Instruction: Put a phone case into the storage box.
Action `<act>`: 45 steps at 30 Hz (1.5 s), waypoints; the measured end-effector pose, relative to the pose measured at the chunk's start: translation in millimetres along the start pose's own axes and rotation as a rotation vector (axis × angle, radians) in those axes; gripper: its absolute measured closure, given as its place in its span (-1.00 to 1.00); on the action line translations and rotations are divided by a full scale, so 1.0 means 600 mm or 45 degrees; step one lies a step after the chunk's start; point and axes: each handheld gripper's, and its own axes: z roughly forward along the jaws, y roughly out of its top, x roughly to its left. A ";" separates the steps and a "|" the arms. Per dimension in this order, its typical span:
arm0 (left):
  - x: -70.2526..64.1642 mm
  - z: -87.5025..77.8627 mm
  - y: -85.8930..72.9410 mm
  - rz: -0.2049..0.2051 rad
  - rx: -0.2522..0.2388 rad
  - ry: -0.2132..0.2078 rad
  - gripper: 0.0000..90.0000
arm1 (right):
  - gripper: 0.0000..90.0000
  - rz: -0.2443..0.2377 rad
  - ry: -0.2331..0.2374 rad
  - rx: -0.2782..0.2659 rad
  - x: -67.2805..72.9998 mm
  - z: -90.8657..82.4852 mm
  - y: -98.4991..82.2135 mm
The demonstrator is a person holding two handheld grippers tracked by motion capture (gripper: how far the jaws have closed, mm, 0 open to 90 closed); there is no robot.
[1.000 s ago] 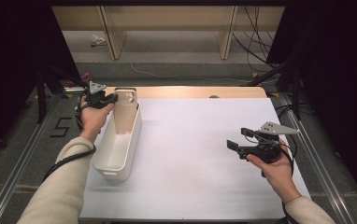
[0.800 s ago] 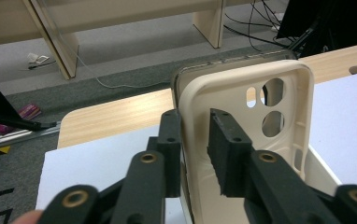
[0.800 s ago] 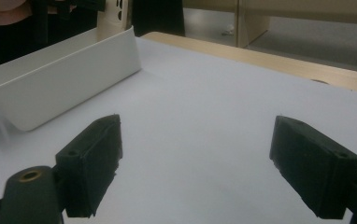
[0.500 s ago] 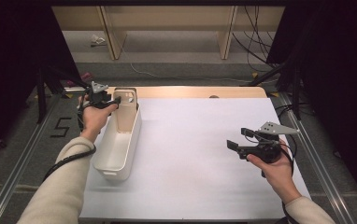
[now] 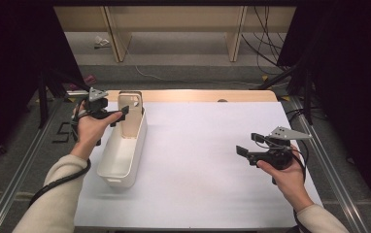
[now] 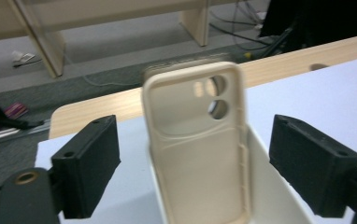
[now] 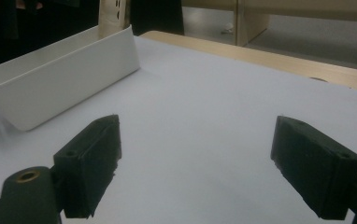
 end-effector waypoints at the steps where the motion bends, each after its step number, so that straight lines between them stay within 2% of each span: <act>1: -0.002 -0.006 -0.001 0.004 -0.005 -0.020 -0.66 | -0.62 0.001 -0.001 0.000 0.000 0.000 0.000; 7: -0.015 -0.036 -0.012 0.018 -0.011 -0.069 -0.81 | -0.62 -0.001 -0.005 0.002 0.001 0.000 0.000; 14: -0.032 -0.060 -0.031 0.025 -0.035 -0.103 -0.85 | -0.62 0.003 -0.018 -0.001 -0.002 0.000 -0.001; 19: -0.049 -0.075 -0.046 0.047 -0.052 -0.149 -0.88 | -0.62 0.003 -0.024 0.000 -0.002 0.000 -0.001; 22: -0.055 -0.083 -0.053 0.043 -0.066 -0.171 -0.88 | -0.62 0.003 -0.026 0.000 -0.002 0.000 -0.001; 33: -0.076 -0.104 -0.079 0.090 -0.081 -0.225 -0.89 | -0.62 -0.002 -0.024 0.007 -0.001 0.000 -0.002; 39: -0.088 -0.112 -0.090 0.123 -0.129 -0.243 -0.88 | -0.62 0.000 -0.028 0.009 -0.004 -0.005 -0.004; 45: -0.101 -0.117 -0.098 0.140 -0.125 -0.265 -0.88 | -0.62 0.005 -0.034 0.010 -0.008 -0.010 -0.007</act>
